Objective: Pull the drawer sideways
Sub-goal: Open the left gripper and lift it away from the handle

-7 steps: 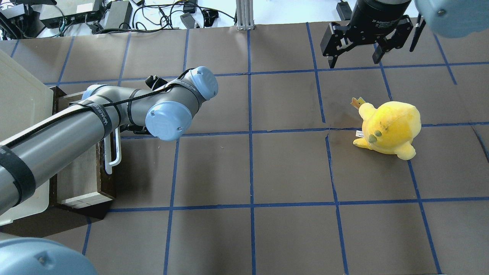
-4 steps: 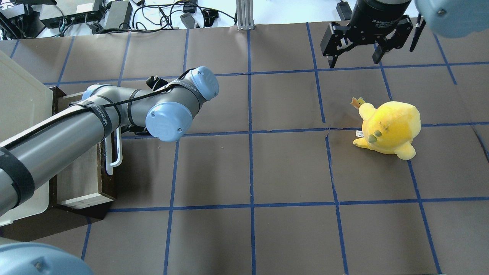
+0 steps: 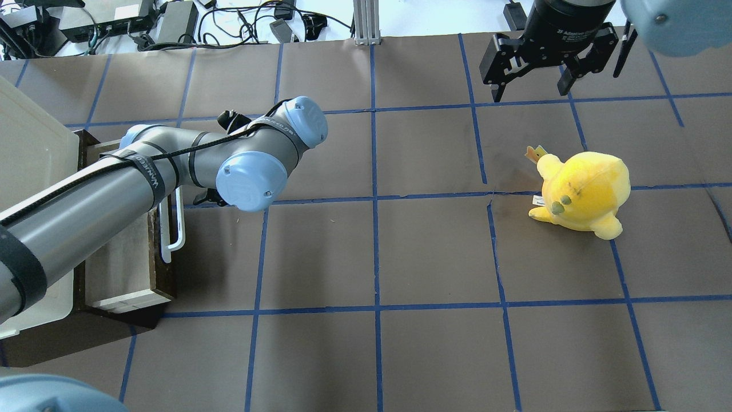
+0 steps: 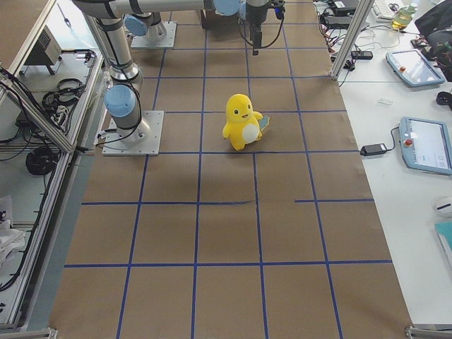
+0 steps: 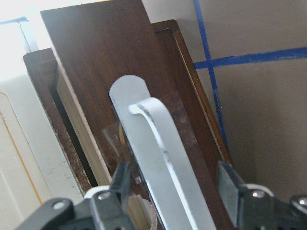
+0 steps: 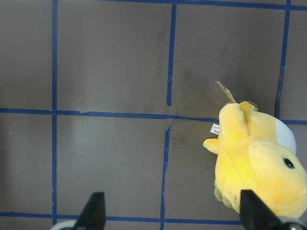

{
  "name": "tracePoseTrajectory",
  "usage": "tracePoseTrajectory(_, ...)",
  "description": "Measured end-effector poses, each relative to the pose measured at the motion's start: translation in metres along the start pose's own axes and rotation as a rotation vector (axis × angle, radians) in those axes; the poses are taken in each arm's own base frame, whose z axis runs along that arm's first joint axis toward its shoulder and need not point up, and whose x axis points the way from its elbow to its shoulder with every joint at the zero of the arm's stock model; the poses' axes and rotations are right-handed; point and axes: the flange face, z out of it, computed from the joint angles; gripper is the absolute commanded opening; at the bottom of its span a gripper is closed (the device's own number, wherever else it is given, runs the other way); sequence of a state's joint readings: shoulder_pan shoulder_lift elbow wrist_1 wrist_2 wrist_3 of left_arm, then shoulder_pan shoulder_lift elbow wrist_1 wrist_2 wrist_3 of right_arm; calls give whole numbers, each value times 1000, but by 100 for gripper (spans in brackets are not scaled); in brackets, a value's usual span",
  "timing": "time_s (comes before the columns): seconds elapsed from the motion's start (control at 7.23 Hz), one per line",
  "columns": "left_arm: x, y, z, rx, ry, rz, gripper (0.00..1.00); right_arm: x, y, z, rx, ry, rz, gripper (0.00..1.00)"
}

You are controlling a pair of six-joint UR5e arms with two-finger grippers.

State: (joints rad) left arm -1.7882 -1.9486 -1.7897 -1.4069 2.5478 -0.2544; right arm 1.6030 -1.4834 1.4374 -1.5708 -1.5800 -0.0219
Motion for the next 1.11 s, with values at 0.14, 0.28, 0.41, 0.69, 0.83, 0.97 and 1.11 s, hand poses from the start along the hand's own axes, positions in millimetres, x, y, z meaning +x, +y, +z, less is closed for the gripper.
tracePoseTrajectory(0.14,-14,-1,-16,23,70,-4,98,0,0,0,0,0,0,100)
tracePoseTrajectory(0.28,-32,-1,-37,57,181,14,98,0,0,0,0,0,0,100)
tracePoseTrajectory(0.41,-49,3,-60,99,319,15,98,0,0,0,0,0,0,100)
tracePoseTrajectory(0.69,-89,24,-103,190,586,-37,98,0,0,0,0,0,0,100)
tracePoseTrajectory(0.83,-110,36,-113,221,686,-72,98,0,0,0,0,0,0,100)
tracePoseTrajectory(0.97,-133,46,-116,241,796,-113,100,0,0,0,0,0,0,100)
tracePoseTrajectory(1.11,-156,58,-117,262,890,-153,100,0,0,0,0,0,0,100)
